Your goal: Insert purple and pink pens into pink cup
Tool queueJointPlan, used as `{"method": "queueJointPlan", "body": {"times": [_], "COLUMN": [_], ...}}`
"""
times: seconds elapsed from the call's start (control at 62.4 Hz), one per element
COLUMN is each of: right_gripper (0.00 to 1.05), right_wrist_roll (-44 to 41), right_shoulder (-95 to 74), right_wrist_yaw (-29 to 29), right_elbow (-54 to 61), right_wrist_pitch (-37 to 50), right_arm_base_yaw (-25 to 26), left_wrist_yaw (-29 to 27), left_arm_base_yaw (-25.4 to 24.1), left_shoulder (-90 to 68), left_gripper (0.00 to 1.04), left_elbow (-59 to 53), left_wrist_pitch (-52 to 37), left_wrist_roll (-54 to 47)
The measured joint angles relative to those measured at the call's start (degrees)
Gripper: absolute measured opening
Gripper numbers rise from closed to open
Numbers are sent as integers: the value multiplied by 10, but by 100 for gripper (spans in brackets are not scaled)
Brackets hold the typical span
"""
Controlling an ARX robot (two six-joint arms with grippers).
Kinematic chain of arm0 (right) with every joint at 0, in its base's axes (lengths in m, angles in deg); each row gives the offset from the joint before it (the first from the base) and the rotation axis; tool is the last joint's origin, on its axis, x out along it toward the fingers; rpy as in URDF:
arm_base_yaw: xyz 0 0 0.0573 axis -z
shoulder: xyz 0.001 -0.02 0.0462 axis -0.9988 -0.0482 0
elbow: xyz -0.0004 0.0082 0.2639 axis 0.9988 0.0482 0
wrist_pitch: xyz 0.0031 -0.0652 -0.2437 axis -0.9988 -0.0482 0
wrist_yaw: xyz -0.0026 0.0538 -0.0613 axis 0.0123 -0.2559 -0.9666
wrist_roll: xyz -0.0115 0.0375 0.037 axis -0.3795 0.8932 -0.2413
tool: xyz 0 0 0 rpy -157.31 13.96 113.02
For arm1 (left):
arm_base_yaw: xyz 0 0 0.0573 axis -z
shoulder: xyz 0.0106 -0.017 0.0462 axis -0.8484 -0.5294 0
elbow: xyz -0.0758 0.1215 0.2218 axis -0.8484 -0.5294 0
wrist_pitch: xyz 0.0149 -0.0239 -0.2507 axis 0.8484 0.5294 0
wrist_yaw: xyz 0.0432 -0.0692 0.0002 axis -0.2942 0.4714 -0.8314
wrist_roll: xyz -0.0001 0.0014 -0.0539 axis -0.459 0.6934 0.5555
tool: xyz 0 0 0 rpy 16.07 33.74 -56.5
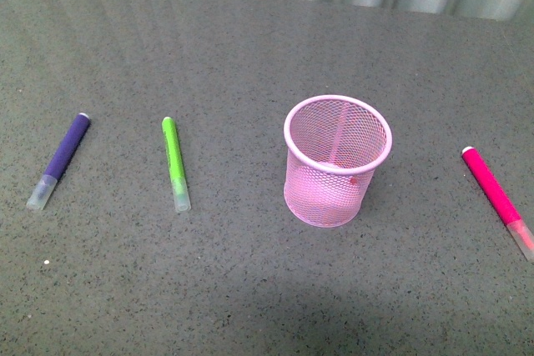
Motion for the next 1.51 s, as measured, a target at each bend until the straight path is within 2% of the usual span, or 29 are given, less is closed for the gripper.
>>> {"method": "queueJointPlan", "body": {"times": [1.329, 1.361, 1.377, 1.409, 1.458, 1.506], "right_gripper": [97, 97, 97, 97, 97, 97], "right_wrist_roll": [0, 0, 0, 0, 0, 0], "right_shoulder": [0, 0, 0, 0, 0, 0], "right_wrist_yaw": [0, 0, 0, -2, 0, 0], "right_elbow": [0, 0, 0, 0, 0, 0], "right_wrist_pitch": [0, 0, 0, 0, 0, 0], "right_arm_base_yaw": [0, 0, 0, 0, 0, 0], "left_wrist_yaw": [-1, -42, -91, -120, -99, -65], "left_arm_base_yaw": [0, 10, 22, 18, -14, -49], "left_shoulder": [0, -21, -64, -151, -256, -334], "left_gripper": [97, 97, 97, 97, 97, 97], "left_elbow": [0, 16, 52, 108, 167, 222], "left_wrist_pitch": [0, 44, 120, 200, 201, 163], "left_wrist_roll": [1, 32, 83, 159, 223, 231]}}
